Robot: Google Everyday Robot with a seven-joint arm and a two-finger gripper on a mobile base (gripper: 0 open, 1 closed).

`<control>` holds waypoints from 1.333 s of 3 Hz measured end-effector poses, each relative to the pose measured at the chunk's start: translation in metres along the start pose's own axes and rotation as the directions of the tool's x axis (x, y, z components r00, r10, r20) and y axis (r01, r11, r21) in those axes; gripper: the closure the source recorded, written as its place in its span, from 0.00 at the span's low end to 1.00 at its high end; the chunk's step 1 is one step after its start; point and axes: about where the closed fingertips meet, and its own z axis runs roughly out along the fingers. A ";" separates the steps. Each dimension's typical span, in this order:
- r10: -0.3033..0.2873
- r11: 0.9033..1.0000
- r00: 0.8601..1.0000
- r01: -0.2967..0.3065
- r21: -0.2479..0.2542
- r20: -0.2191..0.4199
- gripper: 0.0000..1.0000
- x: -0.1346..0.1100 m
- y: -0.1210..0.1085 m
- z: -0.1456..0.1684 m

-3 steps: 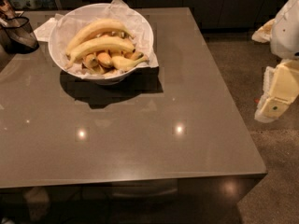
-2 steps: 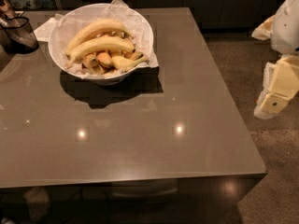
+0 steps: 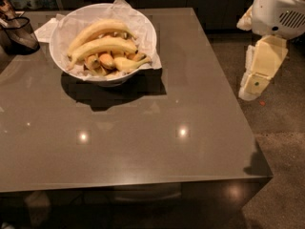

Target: Pick banana from white bowl

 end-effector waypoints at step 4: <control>-0.034 0.998 0.989 0.041 -0.039 0.147 0.00 -0.074 -0.049 0.013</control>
Offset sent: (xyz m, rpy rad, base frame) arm 0.0543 0.0529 0.0182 0.1902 0.0534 0.0638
